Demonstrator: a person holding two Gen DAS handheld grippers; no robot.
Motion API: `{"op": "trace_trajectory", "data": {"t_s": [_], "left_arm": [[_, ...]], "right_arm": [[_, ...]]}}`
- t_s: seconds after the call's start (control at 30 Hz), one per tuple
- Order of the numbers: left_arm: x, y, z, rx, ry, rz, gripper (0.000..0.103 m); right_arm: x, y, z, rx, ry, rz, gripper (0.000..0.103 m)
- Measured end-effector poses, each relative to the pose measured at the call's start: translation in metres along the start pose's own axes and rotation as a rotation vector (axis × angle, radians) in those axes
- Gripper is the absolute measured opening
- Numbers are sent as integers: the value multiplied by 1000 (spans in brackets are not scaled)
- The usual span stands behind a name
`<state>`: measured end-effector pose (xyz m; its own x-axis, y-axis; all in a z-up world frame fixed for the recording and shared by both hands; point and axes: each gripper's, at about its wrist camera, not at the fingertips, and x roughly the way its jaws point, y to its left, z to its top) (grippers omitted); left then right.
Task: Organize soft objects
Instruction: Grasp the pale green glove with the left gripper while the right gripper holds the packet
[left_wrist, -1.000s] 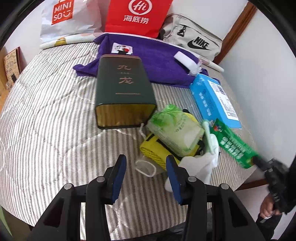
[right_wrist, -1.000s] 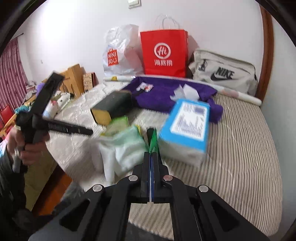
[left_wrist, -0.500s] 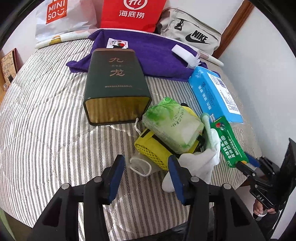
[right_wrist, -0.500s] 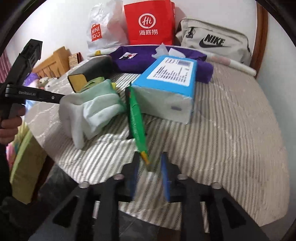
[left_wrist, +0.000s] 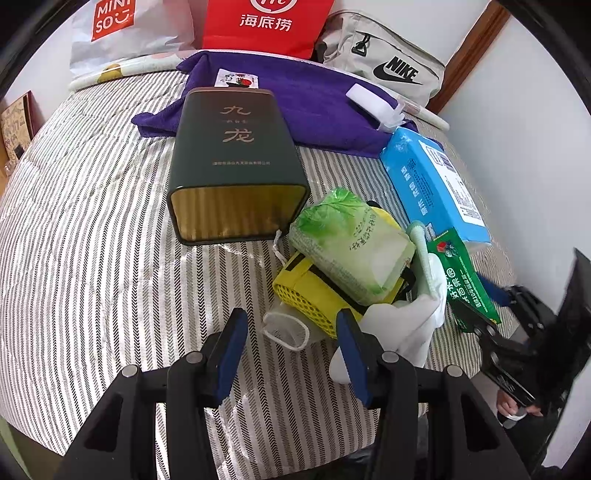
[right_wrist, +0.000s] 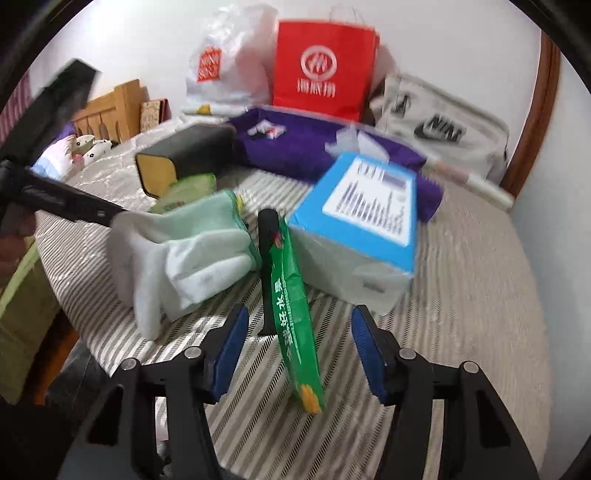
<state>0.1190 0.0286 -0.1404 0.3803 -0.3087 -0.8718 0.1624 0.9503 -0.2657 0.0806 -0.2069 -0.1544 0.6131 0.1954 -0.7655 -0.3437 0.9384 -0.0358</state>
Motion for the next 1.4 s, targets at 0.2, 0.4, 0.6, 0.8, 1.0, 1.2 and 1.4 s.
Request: {"op": "trace_trajectory", "data": {"t_s": [0.2,0.4,0.6,0.8,1.0,1.2,1.4], "left_arm": [[-8,-16,-4,61,-36,-53,48],[-19,-47,-5,162,-65,-93,55],[-9,-42,4,121,-48,-26,55],[-27,-38,-2,148,-92,-10,55],[-23,-77,-12,266,-65,-139,55],[1,-109,-17,320,26,-283,55],[33,-123,-18,337,86,-272,55]], "right_arm": [[12,-1,-4,25,14,59,10],[-2,-11,-16,73,-2,56,9],[-2,-22,-27,154,9,80,9],[-7,-26,-26,197,-8,91,9],[-11,-29,-30,210,-15,82,8],[-21,-42,-40,235,-19,49,9],[-30,-65,-53,266,-23,18,8]]}}
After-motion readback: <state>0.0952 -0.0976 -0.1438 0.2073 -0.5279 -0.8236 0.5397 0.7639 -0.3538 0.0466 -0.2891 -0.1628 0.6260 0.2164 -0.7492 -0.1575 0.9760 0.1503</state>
